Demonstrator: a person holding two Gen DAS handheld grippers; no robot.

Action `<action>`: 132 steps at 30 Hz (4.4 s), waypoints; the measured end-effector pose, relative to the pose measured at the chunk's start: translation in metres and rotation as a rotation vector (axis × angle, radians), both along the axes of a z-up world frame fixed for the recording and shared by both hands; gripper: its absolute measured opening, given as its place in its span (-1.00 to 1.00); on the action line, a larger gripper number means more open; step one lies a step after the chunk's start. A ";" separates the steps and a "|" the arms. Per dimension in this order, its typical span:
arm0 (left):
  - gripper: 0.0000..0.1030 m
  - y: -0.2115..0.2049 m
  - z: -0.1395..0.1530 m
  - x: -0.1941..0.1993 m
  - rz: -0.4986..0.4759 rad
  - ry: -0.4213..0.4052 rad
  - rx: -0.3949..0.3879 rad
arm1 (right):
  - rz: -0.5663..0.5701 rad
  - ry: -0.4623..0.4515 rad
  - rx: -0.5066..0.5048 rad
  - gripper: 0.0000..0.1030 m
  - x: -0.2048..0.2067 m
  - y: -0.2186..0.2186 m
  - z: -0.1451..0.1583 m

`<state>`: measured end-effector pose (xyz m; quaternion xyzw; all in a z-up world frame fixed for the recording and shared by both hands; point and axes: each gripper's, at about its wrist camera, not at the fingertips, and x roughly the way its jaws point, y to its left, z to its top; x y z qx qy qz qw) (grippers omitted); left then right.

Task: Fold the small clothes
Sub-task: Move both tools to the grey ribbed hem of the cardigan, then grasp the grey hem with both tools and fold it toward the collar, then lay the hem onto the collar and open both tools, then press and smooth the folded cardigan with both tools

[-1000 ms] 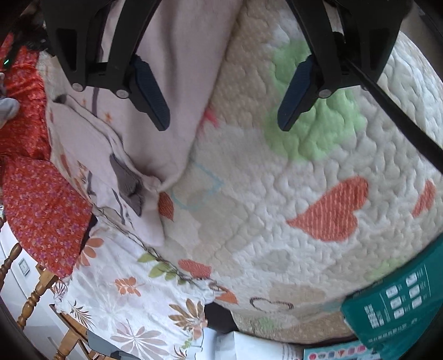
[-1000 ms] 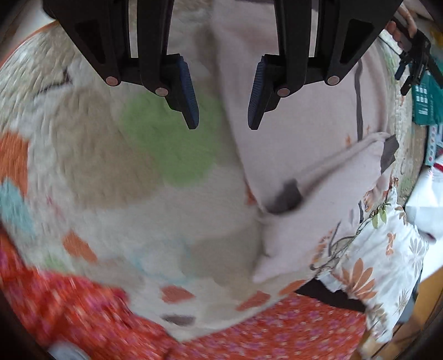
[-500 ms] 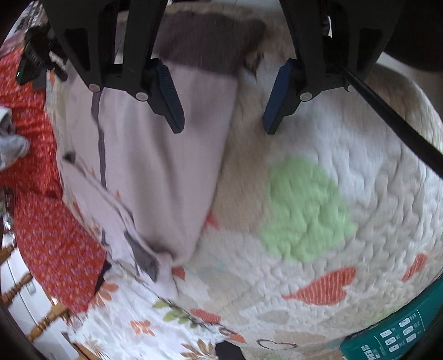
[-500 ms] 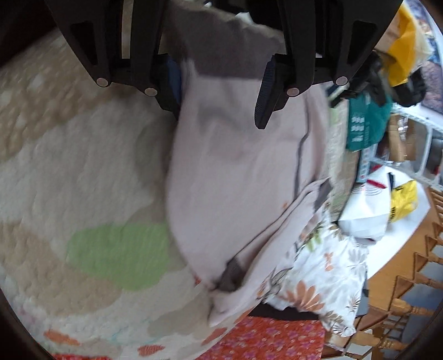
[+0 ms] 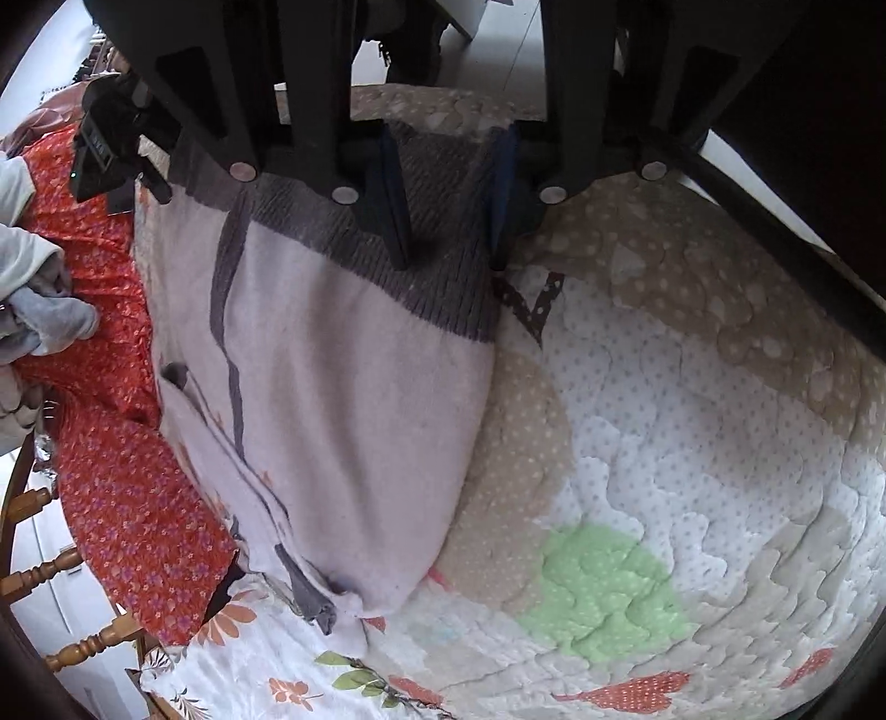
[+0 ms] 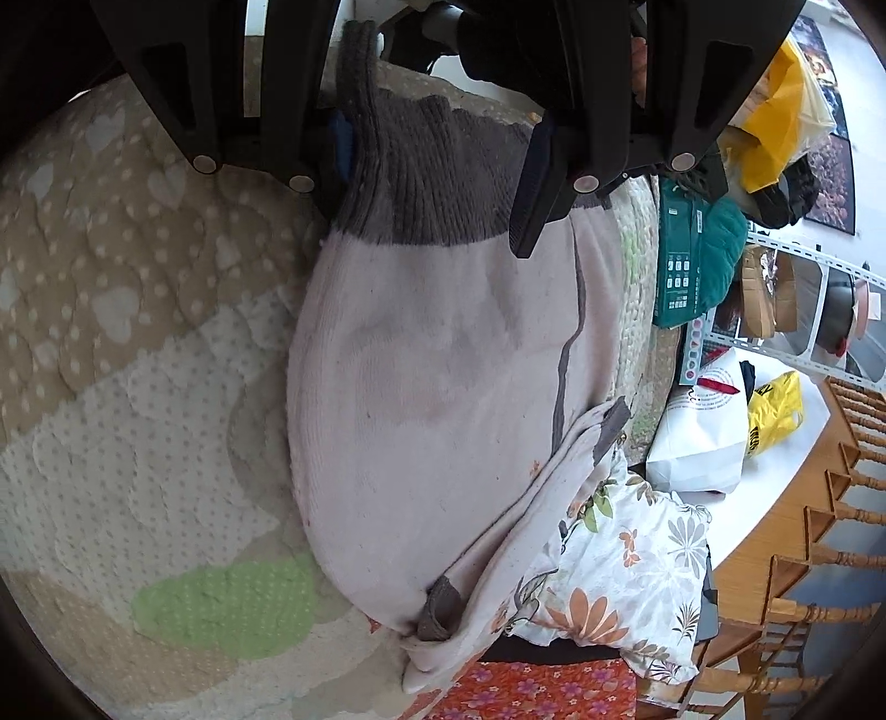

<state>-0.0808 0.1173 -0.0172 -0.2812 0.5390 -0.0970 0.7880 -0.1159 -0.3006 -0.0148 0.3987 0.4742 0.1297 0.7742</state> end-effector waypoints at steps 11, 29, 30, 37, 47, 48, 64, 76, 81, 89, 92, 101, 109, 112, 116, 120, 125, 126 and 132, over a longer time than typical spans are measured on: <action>0.00 -0.009 0.001 0.003 0.012 -0.025 -0.031 | 0.022 0.003 -0.007 0.03 -0.013 0.015 -0.005; -0.87 0.003 0.079 -0.051 -0.076 -0.114 0.136 | 0.059 0.035 -0.091 -0.92 -0.072 0.010 0.029; -0.87 0.002 0.080 -0.059 -0.083 -0.118 0.145 | 0.072 0.037 -0.097 -0.93 -0.078 0.011 0.031; -0.87 -0.004 0.069 -0.064 -0.069 -0.098 0.164 | 0.139 0.050 -0.177 -0.92 -0.088 0.022 0.034; -0.87 -0.003 0.107 0.025 -0.014 -0.186 0.134 | 0.101 -0.090 -0.231 -0.91 -0.008 0.020 0.091; -0.87 -0.005 0.112 0.040 -0.010 -0.196 0.136 | 0.092 -0.110 -0.246 -0.91 0.006 0.018 0.099; -0.87 -0.042 0.088 0.236 0.047 -0.126 0.178 | -0.011 -0.038 -0.267 -0.91 0.202 -0.019 0.076; -0.83 -0.064 0.079 0.341 0.052 -0.096 0.250 | -0.075 -0.049 -0.184 -0.90 0.294 -0.049 0.057; -0.61 -0.053 0.070 0.367 0.093 -0.080 0.183 | -0.093 -0.014 -0.036 -0.78 0.311 -0.065 0.028; -0.31 -0.021 0.065 0.376 0.180 -0.027 0.081 | -0.220 -0.057 0.123 0.05 0.310 -0.102 0.026; -0.28 -0.023 0.071 0.365 0.153 -0.035 0.141 | -0.269 -0.066 0.094 0.14 0.305 -0.115 0.034; 0.05 -0.036 0.084 0.292 0.017 -0.111 0.338 | -0.279 -0.064 0.026 0.17 0.272 -0.106 0.061; -0.02 -0.002 0.044 0.228 -0.036 -0.021 0.466 | -0.146 -0.055 -0.188 0.17 0.224 -0.051 0.089; -0.02 0.019 0.051 0.213 0.022 -0.011 0.410 | -0.110 -0.040 -0.220 0.17 0.202 -0.040 0.088; 0.10 0.031 0.057 0.192 0.054 -0.024 0.231 | -0.081 -0.020 -0.191 0.17 0.171 -0.033 0.083; 0.19 0.022 0.036 0.175 0.034 -0.002 0.195 | -0.065 -0.031 -0.216 0.17 0.152 -0.030 0.087; -0.73 -0.009 0.040 0.184 -0.069 -0.048 0.299 | -0.071 -0.038 -0.225 0.17 0.151 -0.026 0.086; -0.88 -0.013 0.043 0.189 -0.094 -0.032 0.328 | -0.072 -0.035 -0.232 0.17 0.151 -0.026 0.084; -0.94 0.005 0.078 0.201 0.054 -0.111 0.590 | -0.078 -0.037 -0.297 0.17 0.153 -0.031 0.083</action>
